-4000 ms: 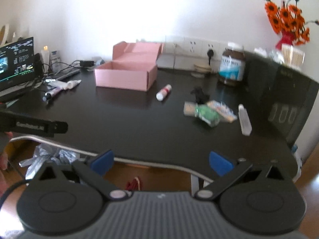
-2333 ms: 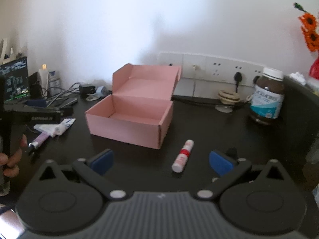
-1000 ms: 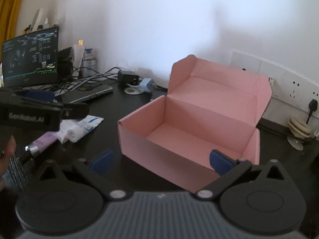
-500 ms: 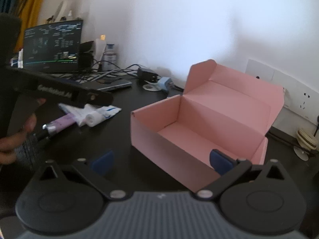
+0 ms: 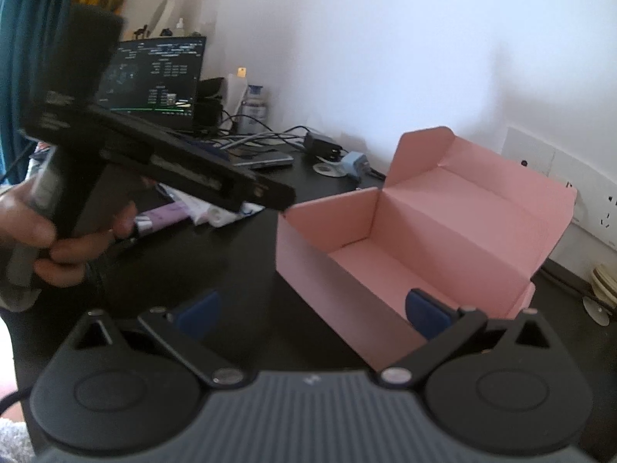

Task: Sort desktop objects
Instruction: 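Move the left tool toward the clear plastic bag beside the white tube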

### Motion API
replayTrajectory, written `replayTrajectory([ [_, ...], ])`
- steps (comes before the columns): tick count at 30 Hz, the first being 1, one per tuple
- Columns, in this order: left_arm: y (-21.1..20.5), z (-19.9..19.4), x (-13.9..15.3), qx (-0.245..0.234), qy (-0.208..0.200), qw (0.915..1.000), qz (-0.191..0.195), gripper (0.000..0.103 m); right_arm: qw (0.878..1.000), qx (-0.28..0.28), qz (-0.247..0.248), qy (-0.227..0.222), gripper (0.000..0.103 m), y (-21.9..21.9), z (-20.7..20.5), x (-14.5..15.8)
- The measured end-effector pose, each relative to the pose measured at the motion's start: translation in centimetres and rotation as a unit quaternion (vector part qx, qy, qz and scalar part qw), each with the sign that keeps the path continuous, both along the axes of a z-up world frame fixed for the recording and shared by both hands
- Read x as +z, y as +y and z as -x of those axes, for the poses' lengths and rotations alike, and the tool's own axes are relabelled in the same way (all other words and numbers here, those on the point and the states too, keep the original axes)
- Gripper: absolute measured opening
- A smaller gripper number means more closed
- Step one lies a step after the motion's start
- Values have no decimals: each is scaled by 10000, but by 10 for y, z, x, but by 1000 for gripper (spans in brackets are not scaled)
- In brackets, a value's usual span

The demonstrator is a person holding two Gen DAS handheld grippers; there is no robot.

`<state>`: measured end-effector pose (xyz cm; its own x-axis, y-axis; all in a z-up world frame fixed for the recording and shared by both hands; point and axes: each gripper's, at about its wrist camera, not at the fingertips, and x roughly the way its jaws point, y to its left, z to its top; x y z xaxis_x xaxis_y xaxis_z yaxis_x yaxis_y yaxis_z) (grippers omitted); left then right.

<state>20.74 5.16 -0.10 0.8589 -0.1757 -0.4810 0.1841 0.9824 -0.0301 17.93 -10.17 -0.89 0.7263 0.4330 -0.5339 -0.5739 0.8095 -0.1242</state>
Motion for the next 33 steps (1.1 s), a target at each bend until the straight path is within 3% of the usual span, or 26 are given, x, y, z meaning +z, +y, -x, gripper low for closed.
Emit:
replayTrajectory([
  [5, 8, -8, -3, -4, 167, 9995, 250, 103, 9999, 154, 2, -21, 102, -1, 4, 0],
  [13, -10, -18, -1, -58, 232, 9997, 71, 103, 9993, 282, 235, -60, 102, 8, 10, -1],
  [19, -26, -24, -8, 189, 314, 9981, -503, 103, 9989, 240, 385, -101, 102, 9, 15, -2],
  [27, -17, -9, -10, 301, 385, 9980, -390, 103, 9992, -122, 326, 213, 102, -12, 3, -5],
  [33, -21, 14, -5, 464, 69, 9980, -429, 103, 9985, -552, -4, -63, 102, -21, 4, -2],
])
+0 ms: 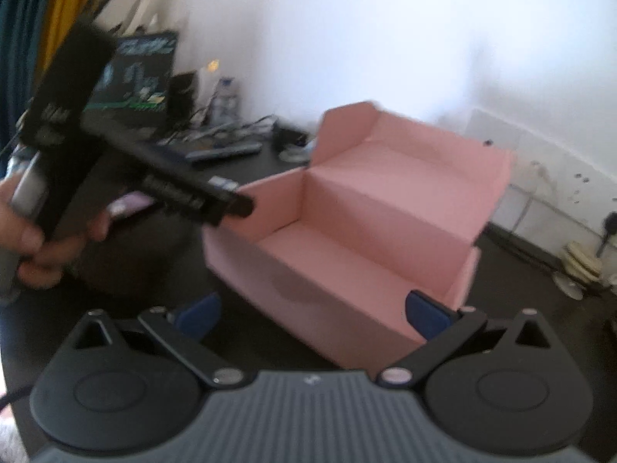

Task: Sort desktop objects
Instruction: 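Move the left tool toward the clear plastic bag beside the white tube, then close the left tool on the clear plastic bag and lift it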

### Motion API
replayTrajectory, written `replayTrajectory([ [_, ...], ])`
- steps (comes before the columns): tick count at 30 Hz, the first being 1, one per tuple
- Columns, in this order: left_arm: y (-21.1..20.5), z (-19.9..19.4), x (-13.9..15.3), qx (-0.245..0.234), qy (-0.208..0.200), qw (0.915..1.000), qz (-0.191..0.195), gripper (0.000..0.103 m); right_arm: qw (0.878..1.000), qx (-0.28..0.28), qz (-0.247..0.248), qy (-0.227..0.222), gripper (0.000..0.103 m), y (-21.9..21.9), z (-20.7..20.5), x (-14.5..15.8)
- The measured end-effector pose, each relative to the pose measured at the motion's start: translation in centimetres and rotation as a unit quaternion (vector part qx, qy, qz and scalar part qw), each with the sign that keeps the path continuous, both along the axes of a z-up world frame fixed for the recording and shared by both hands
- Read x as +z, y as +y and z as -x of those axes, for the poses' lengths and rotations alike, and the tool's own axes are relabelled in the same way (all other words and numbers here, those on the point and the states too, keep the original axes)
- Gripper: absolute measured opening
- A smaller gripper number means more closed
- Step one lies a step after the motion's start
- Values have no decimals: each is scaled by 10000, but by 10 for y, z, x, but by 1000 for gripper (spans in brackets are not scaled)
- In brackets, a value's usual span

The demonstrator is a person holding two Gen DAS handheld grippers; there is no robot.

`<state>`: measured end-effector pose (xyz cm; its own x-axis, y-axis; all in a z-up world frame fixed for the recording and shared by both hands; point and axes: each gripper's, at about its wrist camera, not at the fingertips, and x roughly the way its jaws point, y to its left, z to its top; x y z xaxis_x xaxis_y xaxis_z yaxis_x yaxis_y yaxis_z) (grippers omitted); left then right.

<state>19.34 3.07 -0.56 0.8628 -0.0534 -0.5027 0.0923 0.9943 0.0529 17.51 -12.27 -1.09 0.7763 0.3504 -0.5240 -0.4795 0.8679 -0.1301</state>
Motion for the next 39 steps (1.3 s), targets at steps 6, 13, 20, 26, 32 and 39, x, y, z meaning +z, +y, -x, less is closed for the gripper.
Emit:
replayTrajectory([
  [6, 12, 27, 25, -102, -588, 9962, 642, 103, 9927, -340, -1091, -375, 102, -22, 16, 15],
  [13, 17, 43, 25, -37, -464, 9983, 360, 103, 9794, -761, -1841, -317, 102, -39, 34, 17],
  [20, 70, 47, 23, 517, -93, 9971, 546, 103, 9766, -1111, -1834, -167, 102, -23, 22, 5],
  [26, 108, 35, 25, 927, 255, 9910, 935, 103, 9742, -1056, -1970, -320, 102, -19, 25, -2],
  [32, 117, 28, 23, 860, 458, 9886, 1147, 103, 9690, -1094, -2191, -334, 102, -27, 21, -1],
  [39, 111, 18, 16, 854, 740, 9879, 1062, 103, 9613, -1245, -2428, -368, 102, -37, 25, -3],
])
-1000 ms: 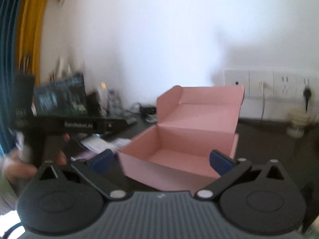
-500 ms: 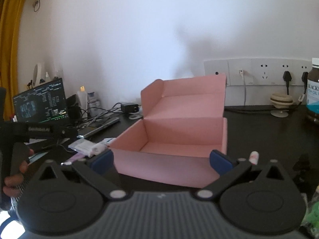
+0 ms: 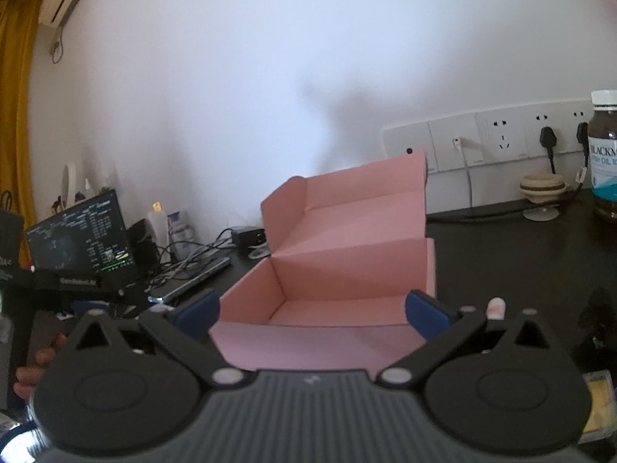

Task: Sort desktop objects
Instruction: 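Close the left tool on the clear plastic bag and lift it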

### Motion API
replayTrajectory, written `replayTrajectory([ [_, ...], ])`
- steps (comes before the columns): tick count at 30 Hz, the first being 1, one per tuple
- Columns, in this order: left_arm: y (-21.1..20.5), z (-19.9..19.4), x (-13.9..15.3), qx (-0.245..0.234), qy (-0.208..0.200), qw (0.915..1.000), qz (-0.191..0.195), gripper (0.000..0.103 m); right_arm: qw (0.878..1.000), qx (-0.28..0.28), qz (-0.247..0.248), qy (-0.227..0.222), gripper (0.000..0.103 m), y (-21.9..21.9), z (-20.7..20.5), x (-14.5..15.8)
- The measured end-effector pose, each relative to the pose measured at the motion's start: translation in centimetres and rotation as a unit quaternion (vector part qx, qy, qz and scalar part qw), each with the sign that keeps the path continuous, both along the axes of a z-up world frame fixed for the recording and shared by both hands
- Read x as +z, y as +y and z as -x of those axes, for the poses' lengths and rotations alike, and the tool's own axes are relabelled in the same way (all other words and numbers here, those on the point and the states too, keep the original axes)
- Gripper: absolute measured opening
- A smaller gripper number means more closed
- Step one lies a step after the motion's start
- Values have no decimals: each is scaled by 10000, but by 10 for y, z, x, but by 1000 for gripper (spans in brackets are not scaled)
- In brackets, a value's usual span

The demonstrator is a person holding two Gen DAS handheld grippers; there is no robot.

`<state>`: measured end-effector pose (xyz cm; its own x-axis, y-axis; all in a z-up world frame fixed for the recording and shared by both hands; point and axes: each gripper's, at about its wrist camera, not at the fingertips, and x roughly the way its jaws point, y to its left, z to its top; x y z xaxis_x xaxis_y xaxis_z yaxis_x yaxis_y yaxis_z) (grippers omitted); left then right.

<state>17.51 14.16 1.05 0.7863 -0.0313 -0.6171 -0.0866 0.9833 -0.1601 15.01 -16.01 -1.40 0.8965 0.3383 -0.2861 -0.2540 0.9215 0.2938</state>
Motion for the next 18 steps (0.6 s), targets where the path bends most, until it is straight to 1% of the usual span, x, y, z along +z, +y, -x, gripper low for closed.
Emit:
replayTrajectory([
  [4, 1, -4, -4, -86, 132, 9992, 363, 103, 9999, -91, -69, -9, 102, -2, 1, -1],
  [9, 1, -11, -9, -118, 254, 9974, 657, 102, 9999, -106, -75, -44, 102, -2, 4, -2],
  [12, 2, -16, -14, -75, 293, 9964, 790, 95, 9998, -76, -189, -52, 102, -6, 4, -3],
  [16, 1, -20, -17, -65, 211, 9953, 946, 93, 9998, -82, -179, -59, 102, -6, 5, -3],
  [17, 1, -20, -16, -61, 167, 9953, 955, 91, 9998, -84, -157, -57, 102, -5, 5, -3],
  [18, 0, -20, -15, -43, 122, 9953, 962, 85, 9999, -85, -138, -56, 102, -5, 6, -3],
])
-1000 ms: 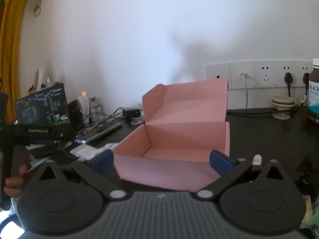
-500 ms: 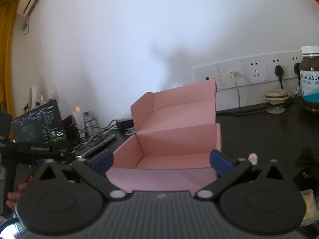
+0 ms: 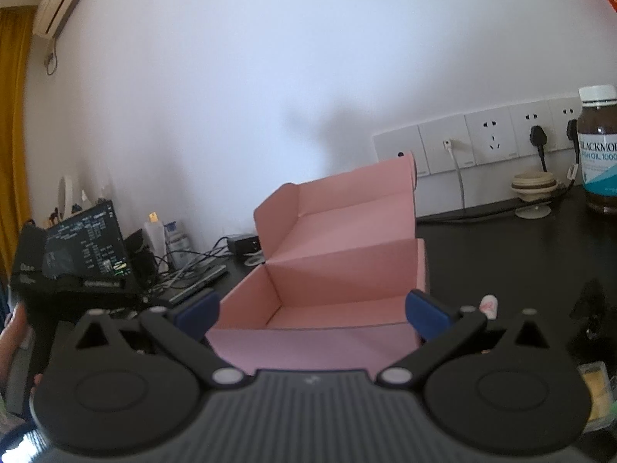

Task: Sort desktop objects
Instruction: 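Close the left tool on the clear plastic bag and lift it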

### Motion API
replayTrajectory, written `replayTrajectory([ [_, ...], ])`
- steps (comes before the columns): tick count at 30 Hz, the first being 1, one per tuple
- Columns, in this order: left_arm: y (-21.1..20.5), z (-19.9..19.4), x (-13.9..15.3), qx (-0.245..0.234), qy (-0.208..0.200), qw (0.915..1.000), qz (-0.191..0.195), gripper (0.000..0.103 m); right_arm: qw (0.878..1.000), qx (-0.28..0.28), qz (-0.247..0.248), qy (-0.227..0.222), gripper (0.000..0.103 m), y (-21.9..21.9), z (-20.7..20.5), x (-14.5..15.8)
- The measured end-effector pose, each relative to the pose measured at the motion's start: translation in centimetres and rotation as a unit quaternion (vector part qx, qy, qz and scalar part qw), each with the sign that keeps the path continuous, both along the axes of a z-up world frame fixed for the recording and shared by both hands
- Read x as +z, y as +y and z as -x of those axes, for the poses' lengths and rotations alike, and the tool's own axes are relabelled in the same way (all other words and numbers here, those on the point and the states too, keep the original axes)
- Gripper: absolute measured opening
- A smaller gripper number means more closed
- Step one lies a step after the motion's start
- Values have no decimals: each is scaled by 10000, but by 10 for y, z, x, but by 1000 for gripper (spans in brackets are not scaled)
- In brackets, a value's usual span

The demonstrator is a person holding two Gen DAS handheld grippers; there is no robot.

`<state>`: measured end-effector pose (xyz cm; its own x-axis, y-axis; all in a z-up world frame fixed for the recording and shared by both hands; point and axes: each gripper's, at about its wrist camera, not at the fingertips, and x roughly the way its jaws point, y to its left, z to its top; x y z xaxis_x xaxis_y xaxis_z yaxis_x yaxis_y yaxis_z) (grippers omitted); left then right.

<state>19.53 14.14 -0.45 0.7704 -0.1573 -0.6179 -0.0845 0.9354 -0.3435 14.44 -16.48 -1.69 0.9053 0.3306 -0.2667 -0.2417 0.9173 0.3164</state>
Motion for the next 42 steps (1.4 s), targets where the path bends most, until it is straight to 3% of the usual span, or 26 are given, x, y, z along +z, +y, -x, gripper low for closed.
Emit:
replayTrajectory([
  [2, -1, -2, 1, -12, -20, 10000, 74, 84, 10000, 8, -30, -1, 102, -1, 0, 0],
  [8, -1, -7, -9, 28, 155, 9994, 305, 56, 9999, 63, -108, -11, 102, -2, 2, 0],
  [17, -5, -20, -15, -3, 49, 9961, 882, 56, 9999, 54, -122, -11, 102, -1, 4, 0],
  [23, -24, -30, -15, -270, -62, 9927, 1176, 55, 9999, 40, -154, -13, 102, 0, 4, 0],
  [29, -46, -47, -15, -359, -159, 9908, 1294, 55, 9999, 35, -165, -10, 102, 1, 4, 0],
  [30, -48, -51, -16, -342, -147, 9908, 1305, 51, 9999, 31, -168, -9, 102, 1, 4, 0],
  [31, -50, -56, -18, -341, -113, 9904, 1335, 35, 9998, 35, -176, -10, 102, 1, 4, -1],
  [33, -50, -66, -24, -363, 30, 9886, 1462, 17, 9998, 66, -198, -12, 102, 1, 4, -1],
  [36, -49, -76, -35, -299, 234, 9856, 1649, 13, 9997, 113, -201, -12, 102, 2, 5, 0],
  [42, -43, -68, -36, -143, 0, 9855, 1690, 4, 9996, 128, -264, -17, 102, 0, 6, 0],
])
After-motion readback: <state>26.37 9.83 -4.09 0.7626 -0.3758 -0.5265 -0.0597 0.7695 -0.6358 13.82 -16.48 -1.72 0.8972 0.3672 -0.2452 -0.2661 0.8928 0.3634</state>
